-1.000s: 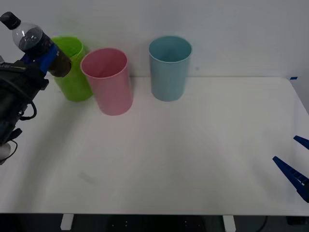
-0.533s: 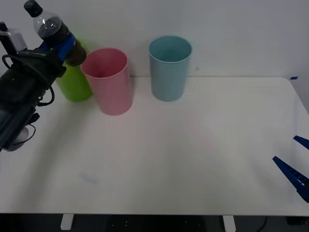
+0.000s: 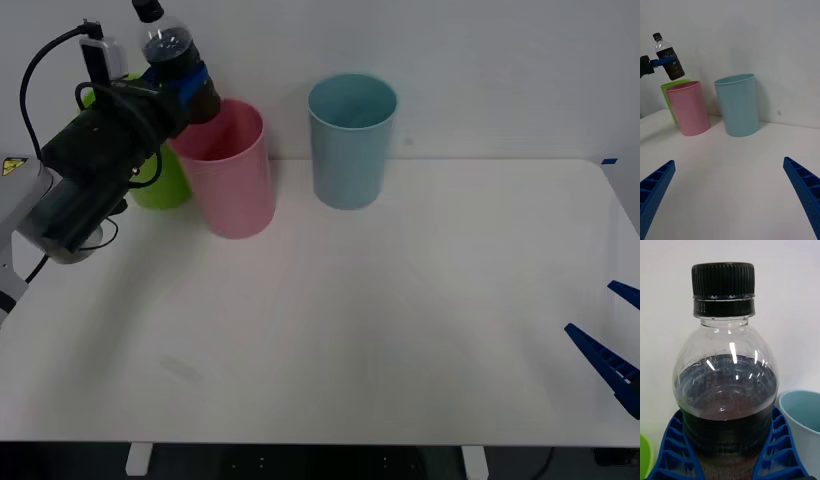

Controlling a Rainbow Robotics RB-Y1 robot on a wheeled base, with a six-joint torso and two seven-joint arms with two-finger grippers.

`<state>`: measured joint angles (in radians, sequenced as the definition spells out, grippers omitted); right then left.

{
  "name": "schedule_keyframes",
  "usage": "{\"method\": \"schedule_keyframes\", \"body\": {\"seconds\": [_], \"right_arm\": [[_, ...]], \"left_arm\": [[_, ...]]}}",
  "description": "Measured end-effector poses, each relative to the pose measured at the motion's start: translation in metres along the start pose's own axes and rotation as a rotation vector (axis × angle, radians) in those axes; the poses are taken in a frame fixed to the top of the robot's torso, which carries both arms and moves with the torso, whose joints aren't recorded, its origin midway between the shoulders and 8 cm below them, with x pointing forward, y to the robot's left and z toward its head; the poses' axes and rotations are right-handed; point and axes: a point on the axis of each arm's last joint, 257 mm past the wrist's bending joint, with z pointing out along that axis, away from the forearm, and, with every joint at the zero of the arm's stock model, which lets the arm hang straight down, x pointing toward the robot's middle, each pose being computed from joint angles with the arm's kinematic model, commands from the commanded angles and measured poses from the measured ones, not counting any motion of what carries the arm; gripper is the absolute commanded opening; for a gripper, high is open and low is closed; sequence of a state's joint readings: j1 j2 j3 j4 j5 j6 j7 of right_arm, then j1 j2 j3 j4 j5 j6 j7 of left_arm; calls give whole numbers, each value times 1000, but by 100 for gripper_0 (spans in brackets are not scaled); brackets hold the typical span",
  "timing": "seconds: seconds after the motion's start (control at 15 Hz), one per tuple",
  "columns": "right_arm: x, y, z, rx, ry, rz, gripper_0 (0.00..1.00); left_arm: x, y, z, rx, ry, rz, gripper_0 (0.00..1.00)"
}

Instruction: Grasp the object on the table and drop it into the matching bin: aluminum can to the light blue bin, PET bottle to the pink bin.

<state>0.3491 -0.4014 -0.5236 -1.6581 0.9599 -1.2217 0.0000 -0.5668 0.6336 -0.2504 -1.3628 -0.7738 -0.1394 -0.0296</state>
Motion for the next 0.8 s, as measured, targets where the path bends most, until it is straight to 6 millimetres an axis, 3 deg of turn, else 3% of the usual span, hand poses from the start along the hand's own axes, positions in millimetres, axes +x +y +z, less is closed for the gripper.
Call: {"method": "schedule_keyframes", "body": {"seconds": [0.2,0.53,0.6,0.67,0.73,0.8], "right_arm": [[0,0,0,0,0,0,100],[0,0,0,0,0,0,100],[0,0,0,0,0,0,100],[0,0,0,0,0,0,100],[0,0,0,0,0,0,100],[0,0,0,0,0,0,100]], "left_arm": [[3,-4,19,8,21,20,0],[6,-9,22,12,24,24,0],[6,-9,22,11,24,25,10],[7,-8,22,10,25,26,65],[7,-7,21,9,25,29,100],[6,-5,20,7,26,30,100]]}}
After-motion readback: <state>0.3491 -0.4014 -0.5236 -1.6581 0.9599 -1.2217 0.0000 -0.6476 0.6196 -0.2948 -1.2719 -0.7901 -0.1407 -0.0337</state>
